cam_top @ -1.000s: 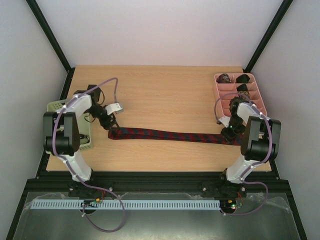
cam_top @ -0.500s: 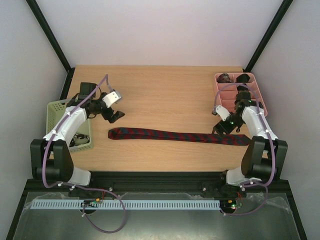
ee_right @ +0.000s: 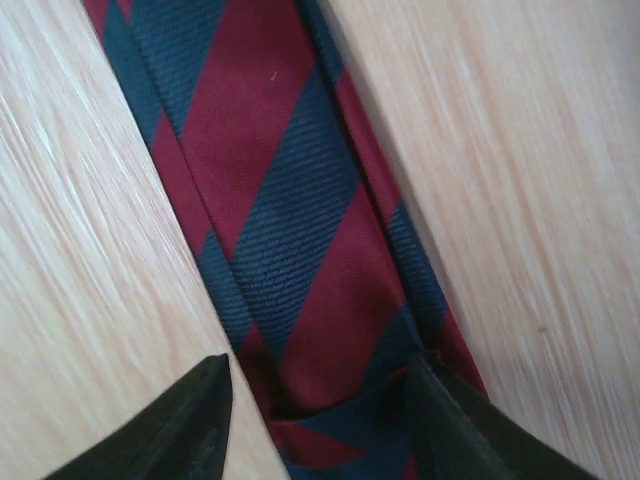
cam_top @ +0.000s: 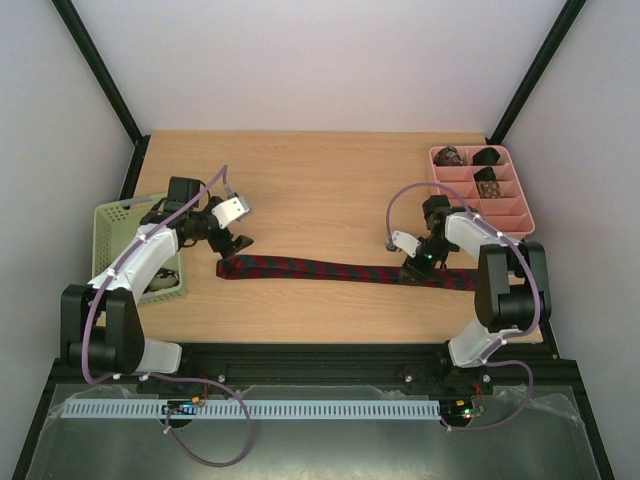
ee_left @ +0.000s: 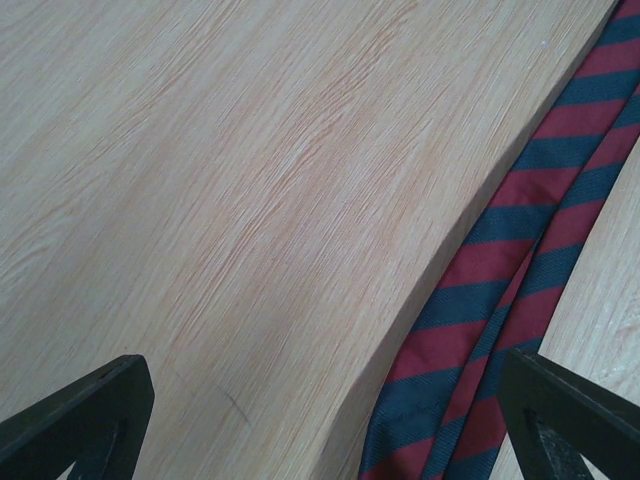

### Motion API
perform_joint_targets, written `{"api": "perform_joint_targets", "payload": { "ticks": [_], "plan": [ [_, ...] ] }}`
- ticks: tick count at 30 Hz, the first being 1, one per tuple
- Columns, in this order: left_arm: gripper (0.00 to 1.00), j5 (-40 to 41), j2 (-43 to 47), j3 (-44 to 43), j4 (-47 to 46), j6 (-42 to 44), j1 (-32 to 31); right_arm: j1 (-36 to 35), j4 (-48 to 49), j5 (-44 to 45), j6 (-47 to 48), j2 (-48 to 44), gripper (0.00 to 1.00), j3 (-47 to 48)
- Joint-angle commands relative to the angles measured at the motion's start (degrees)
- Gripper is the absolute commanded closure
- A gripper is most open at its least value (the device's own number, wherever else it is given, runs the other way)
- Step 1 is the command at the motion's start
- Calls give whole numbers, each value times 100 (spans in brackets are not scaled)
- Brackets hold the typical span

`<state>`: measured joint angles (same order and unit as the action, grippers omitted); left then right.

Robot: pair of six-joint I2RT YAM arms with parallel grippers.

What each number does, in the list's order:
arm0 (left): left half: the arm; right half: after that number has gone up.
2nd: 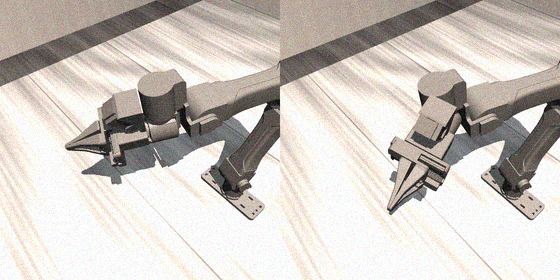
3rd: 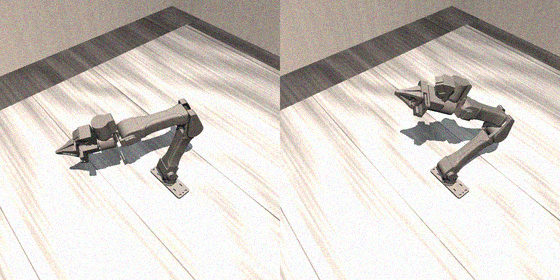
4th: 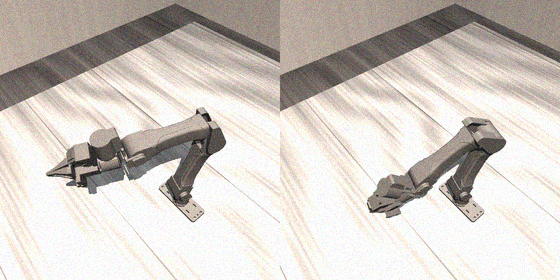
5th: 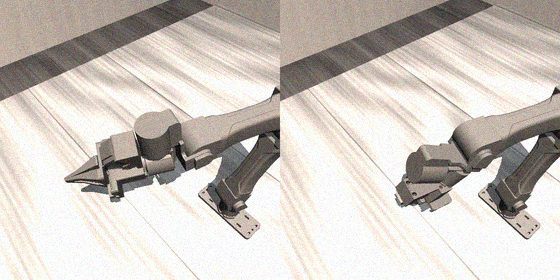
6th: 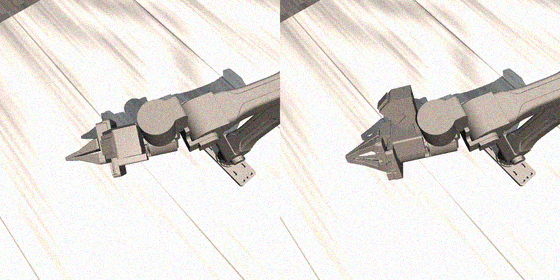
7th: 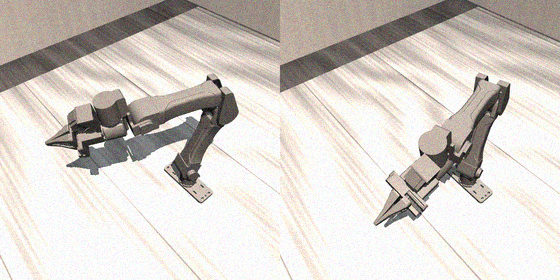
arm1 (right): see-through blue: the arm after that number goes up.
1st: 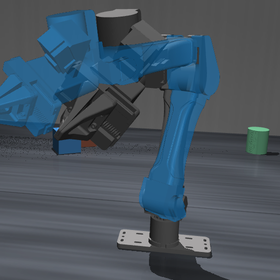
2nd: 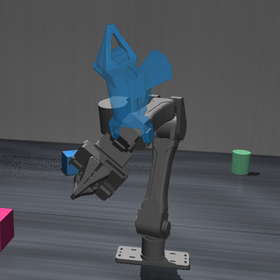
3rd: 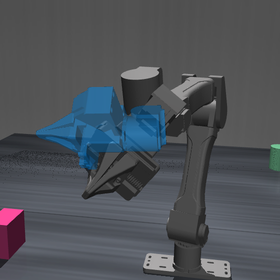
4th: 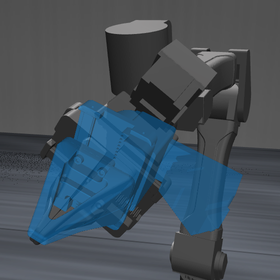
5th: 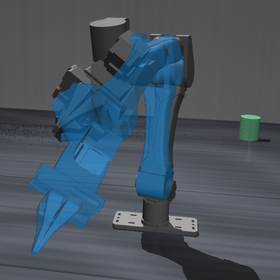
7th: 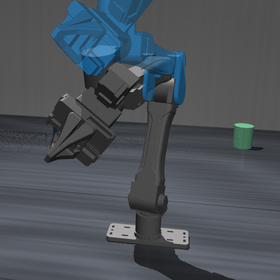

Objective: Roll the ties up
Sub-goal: Move to tie at the center of the board.

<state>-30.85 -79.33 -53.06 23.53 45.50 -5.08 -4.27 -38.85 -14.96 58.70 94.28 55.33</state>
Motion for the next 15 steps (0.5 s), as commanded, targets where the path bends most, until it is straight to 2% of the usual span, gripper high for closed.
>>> {"api": "perform_joint_targets", "payload": {
  "ticks": [1,7,15],
  "plan": [
    [3,50,-109,-48,57,180,-10,-3,336,821,571,217,56,-465],
    [4,46,-153,-38,118,343,-19,528,641,1486,1344,-179,62,-1364],
    [6,-233,-253,68,490,782,-342,2440,368,2032,2995,-723,62,-1467]
  ]
}}
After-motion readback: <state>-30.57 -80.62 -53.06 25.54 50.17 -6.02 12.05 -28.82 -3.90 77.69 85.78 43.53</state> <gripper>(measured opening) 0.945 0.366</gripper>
